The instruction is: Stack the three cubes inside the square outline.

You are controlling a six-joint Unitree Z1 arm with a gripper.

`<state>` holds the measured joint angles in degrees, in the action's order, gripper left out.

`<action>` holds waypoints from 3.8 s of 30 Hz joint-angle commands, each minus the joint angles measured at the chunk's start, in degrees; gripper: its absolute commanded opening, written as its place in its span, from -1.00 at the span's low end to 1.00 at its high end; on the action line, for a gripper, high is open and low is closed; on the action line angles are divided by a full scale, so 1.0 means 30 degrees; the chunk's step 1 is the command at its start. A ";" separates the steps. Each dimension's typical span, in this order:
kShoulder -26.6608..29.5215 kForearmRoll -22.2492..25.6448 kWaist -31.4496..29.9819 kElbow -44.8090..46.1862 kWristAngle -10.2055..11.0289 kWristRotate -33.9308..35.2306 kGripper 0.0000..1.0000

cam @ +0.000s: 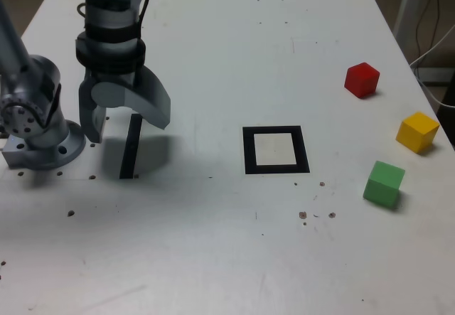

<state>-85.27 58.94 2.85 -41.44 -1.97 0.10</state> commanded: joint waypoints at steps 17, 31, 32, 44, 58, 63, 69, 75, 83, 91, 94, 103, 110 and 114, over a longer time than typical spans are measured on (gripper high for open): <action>0.0232 0.0194 0.0015 -0.0178 -0.0013 -0.0033 0.99; -0.1002 -0.0398 0.0015 -0.1804 0.0122 -0.0008 0.99; -0.1156 -0.0342 0.0015 -0.2037 0.0159 -0.0011 0.99; -0.3599 0.0858 0.0015 -0.5793 0.0861 -0.0033 0.99; -0.7175 0.2339 0.0193 -1.1105 0.1209 -0.0276 1.00; -0.8429 0.2632 0.0405 -1.2752 0.1281 -0.0339 1.00; -0.9805 0.3218 0.0556 -1.5115 0.1504 -0.0385 1.00; -1.1153 0.3702 0.0825 -1.7545 0.1570 -0.0385 1.00; -1.3016 0.4592 0.1545 -2.0749 0.1389 0.0162 0.99; -1.4675 0.4580 0.2242 -2.3151 0.1452 0.0929 0.98; -1.5123 0.4624 0.2511 -2.4014 0.1537 0.1190 0.98; -1.6018 0.4750 0.2982 -2.5697 0.1807 0.1754 0.98; -1.6834 0.4548 0.3143 -2.6689 0.1741 0.2132 0.97; -1.7279 0.4499 0.3200 -2.7335 0.1637 0.2217 0.96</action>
<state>-136.51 72.61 12.33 -122.71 3.02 6.62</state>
